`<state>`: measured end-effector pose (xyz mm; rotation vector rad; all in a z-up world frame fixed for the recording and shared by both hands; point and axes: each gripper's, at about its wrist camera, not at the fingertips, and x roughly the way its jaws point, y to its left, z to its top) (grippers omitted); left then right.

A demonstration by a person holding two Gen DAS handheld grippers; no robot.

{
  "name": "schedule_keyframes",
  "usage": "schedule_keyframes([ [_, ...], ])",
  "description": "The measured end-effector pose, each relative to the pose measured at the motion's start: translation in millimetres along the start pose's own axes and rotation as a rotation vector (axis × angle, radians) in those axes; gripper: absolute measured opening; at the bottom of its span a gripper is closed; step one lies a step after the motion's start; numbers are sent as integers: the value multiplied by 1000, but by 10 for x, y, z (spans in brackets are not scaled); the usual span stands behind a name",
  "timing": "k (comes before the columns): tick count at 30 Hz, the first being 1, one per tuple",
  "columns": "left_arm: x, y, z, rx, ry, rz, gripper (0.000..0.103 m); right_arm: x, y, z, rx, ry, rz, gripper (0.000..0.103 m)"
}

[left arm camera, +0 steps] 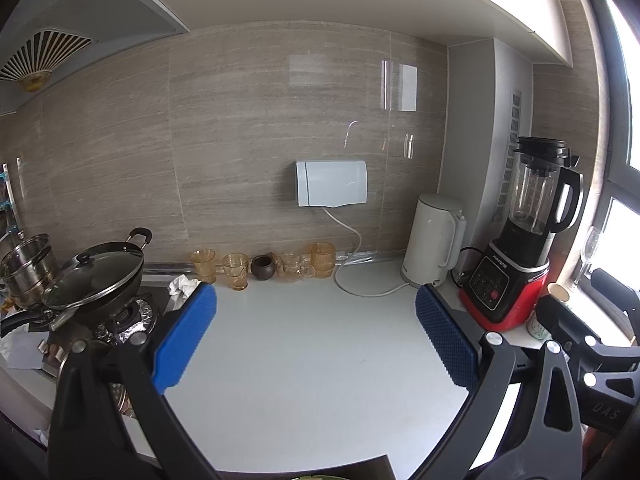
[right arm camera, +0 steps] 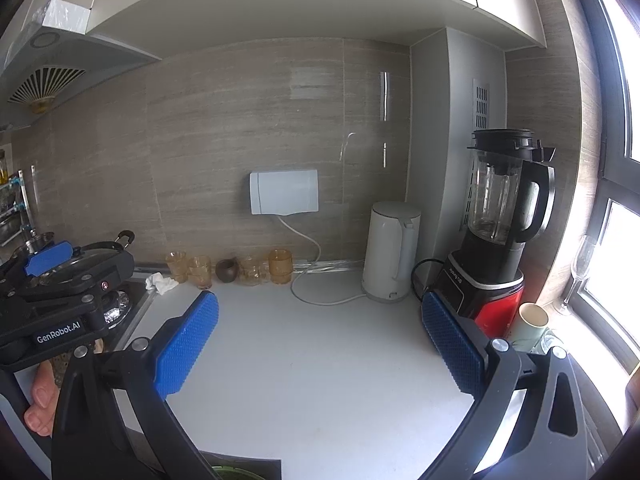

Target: Collect trash

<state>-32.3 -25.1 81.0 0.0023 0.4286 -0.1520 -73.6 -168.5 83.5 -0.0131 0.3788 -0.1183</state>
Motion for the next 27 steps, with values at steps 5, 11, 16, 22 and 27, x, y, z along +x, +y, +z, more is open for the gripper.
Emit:
schedule_keyframes([
  [5,32,7,-5,-3,9,-1,95,28,-4,-13,2,8,0,101],
  [11,51,0,-7,-3,13,0,95,41,4,-12,3,12,3,101],
  [16,73,1,-11,-6,19,-2,95,57,6,-15,3,16,-1,101],
  [22,90,-7,-17,-4,20,0,95,75,5,-13,4,19,1,101],
  [27,104,-17,-26,1,21,0,95,77,11,-13,4,21,-2,101],
])
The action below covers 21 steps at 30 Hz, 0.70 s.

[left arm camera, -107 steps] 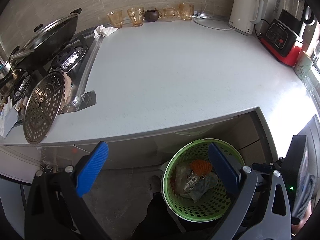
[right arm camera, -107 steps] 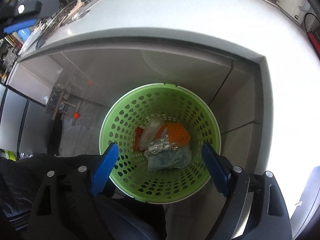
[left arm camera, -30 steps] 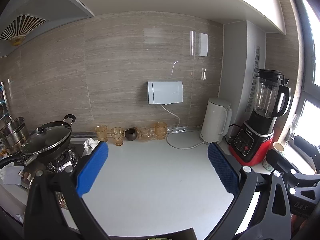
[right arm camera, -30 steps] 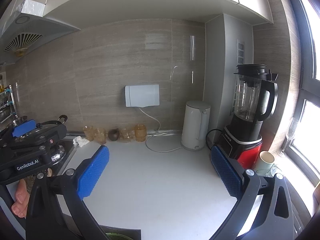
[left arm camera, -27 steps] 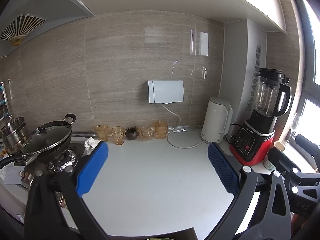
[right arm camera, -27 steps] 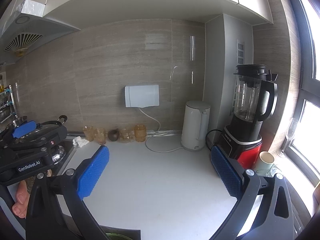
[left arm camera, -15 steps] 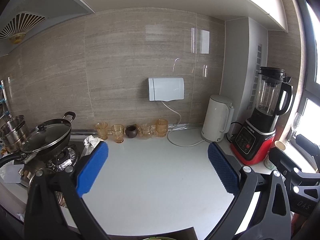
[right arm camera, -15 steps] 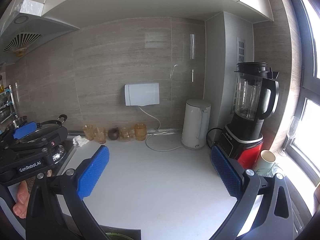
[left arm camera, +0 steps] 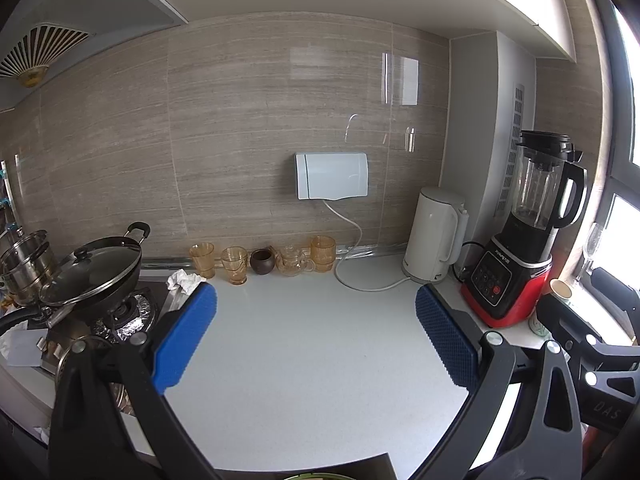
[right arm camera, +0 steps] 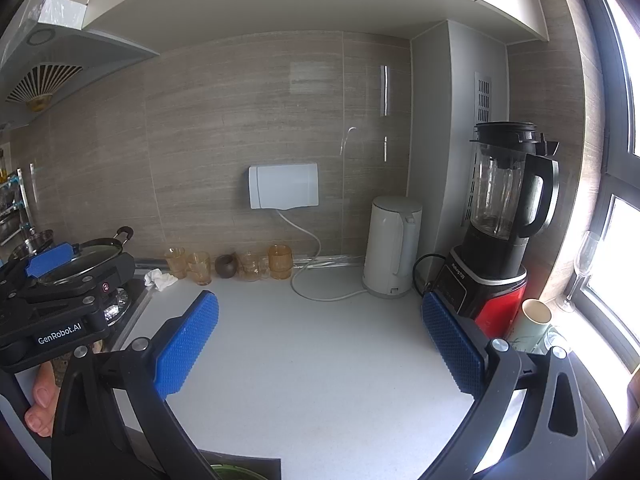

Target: Collect trash

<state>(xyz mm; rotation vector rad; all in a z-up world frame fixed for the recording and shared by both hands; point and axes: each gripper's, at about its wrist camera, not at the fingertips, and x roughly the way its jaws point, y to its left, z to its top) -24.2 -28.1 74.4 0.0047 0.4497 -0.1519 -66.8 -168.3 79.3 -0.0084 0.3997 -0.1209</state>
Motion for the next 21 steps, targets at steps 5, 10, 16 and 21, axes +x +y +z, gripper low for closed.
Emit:
schedule_keyframes([
  [5,-7,6,-3,0,2,-1,95,27,1,1,-1,4,1,101],
  [10,-6,9,-4,0,1,-3,95,29,9,-7,-3,5,1,101],
  [16,-5,12,-3,0,3,-4,95,33,11,-8,-3,7,2,101],
  [21,-7,18,-5,0,3,-2,95,40,9,-13,-4,8,1,101],
])
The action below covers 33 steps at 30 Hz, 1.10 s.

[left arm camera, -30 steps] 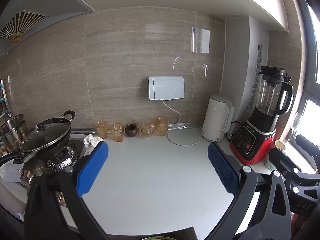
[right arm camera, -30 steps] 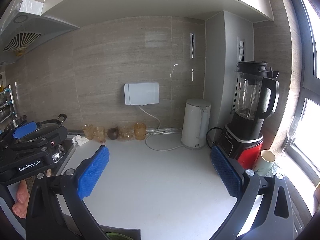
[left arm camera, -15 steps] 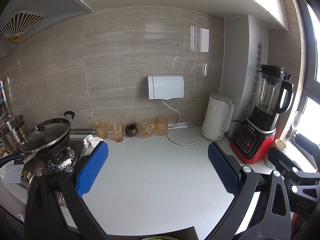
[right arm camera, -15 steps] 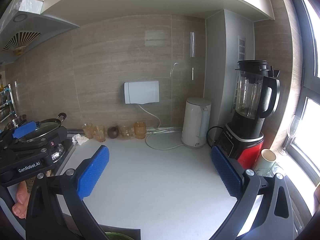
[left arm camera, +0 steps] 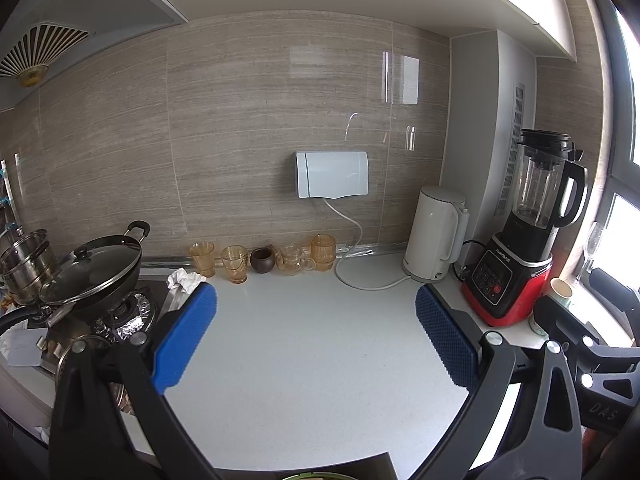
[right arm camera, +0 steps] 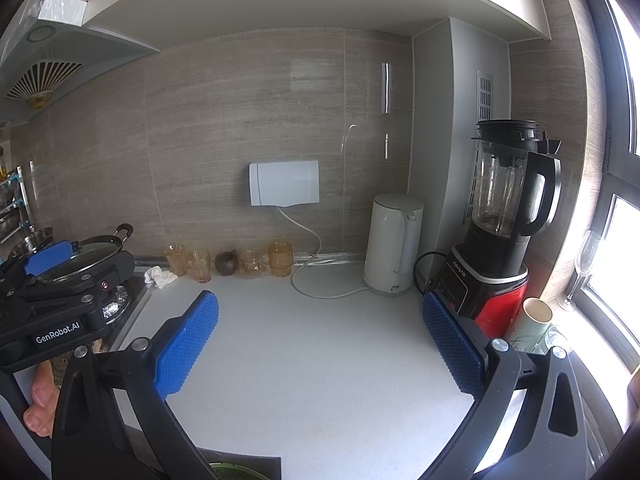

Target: Collect trash

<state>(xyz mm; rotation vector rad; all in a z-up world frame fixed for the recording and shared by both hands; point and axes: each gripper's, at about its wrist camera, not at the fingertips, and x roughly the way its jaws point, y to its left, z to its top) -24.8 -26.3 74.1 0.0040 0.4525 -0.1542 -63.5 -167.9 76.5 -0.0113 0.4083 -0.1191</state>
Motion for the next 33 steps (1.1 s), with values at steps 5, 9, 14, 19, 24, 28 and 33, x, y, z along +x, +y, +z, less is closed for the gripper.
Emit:
schedule_keyframes([
  [5,3,4,-4,0,2,0,95,4,-2,-4,1,2,1,101],
  [9,3,1,-3,-1,1,0,95,4,-2,-7,1,2,1,101],
  [14,11,0,-6,-1,3,1,95,9,-4,-12,1,4,2,101],
  [19,11,6,-9,-1,1,5,95,10,-7,-11,0,2,3,101],
  [24,29,16,-34,14,-4,19,95,12,-4,-13,0,6,3,101],
  [28,30,10,-54,21,-5,28,95,35,-10,-32,-2,11,5,101],
  [33,32,-7,-69,22,-26,72,95,57,-2,-45,-4,19,7,101],
])
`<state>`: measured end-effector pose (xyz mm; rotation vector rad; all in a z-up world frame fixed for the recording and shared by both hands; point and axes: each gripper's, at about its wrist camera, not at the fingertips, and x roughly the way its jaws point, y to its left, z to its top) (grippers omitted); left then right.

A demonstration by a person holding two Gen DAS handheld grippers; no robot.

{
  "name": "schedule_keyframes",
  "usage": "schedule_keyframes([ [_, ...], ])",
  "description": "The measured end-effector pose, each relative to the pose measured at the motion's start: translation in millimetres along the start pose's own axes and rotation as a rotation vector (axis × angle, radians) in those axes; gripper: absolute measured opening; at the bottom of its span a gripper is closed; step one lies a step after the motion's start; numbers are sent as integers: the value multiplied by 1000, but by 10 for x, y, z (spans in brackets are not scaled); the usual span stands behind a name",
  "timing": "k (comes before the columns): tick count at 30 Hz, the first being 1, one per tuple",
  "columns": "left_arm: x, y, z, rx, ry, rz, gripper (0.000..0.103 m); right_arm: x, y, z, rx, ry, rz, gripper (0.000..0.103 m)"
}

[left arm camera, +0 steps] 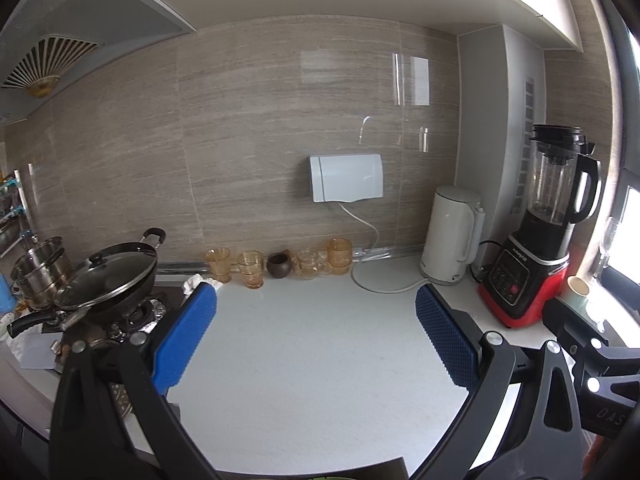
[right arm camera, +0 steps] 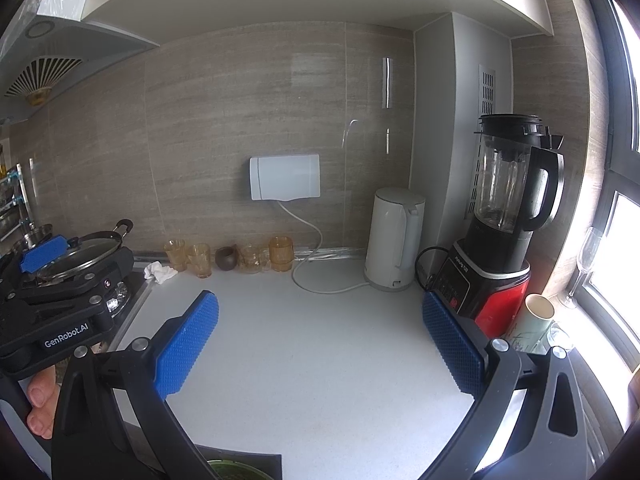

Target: Collect trash

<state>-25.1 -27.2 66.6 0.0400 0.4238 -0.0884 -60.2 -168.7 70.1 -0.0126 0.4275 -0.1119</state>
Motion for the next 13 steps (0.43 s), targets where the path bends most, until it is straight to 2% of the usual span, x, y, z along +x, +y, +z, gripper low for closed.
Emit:
schedule_keyframes([
  [13,69,38,-4,-5,48,-31,95,33,11,-15,-2,8,5,101],
])
